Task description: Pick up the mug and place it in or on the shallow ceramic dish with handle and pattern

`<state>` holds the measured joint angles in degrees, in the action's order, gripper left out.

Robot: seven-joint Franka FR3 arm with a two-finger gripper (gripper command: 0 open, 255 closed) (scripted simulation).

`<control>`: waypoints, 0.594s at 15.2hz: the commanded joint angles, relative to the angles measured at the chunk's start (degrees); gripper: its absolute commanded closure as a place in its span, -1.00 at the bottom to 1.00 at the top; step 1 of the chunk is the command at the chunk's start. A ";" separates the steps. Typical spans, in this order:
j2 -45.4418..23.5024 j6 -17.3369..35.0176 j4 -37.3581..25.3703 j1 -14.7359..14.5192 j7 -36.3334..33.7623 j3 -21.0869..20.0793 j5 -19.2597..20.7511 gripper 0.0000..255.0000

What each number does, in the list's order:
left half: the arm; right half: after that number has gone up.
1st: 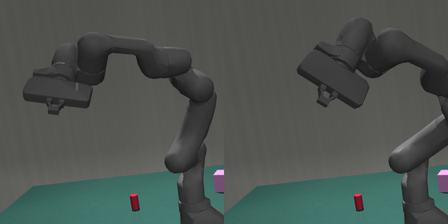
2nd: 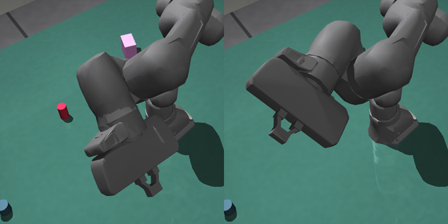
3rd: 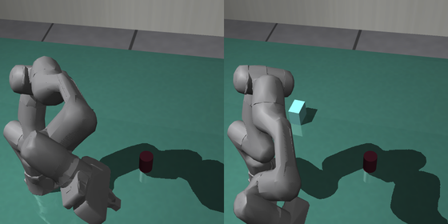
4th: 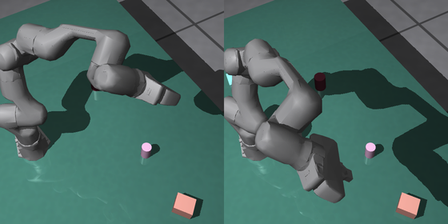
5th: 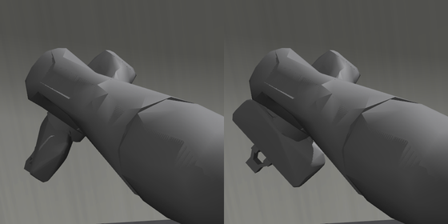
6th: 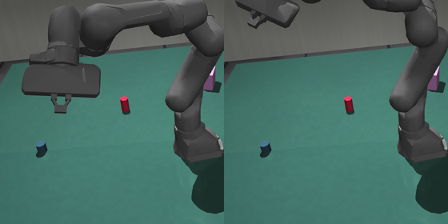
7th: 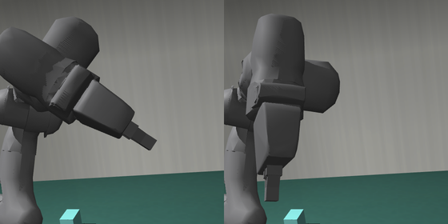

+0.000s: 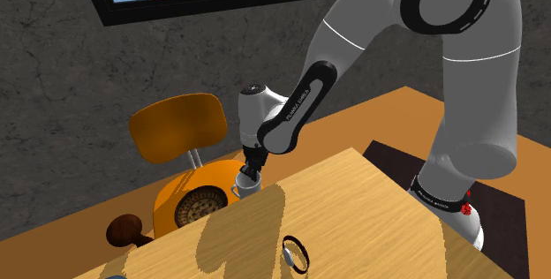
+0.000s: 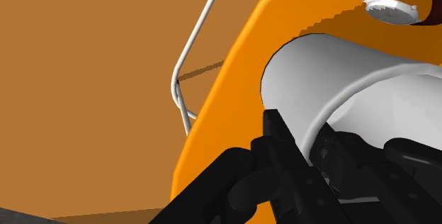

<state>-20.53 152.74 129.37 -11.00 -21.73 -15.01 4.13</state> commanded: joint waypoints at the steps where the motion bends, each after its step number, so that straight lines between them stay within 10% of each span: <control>1: 0.00 0.00 -0.01 0.00 0.00 0.00 0.00 1.00; 9: 2.77 -2.61 0.08 0.61 0.70 -0.79 -1.18 1.00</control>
<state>-18.64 150.89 129.36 -10.59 -21.26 -15.55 3.33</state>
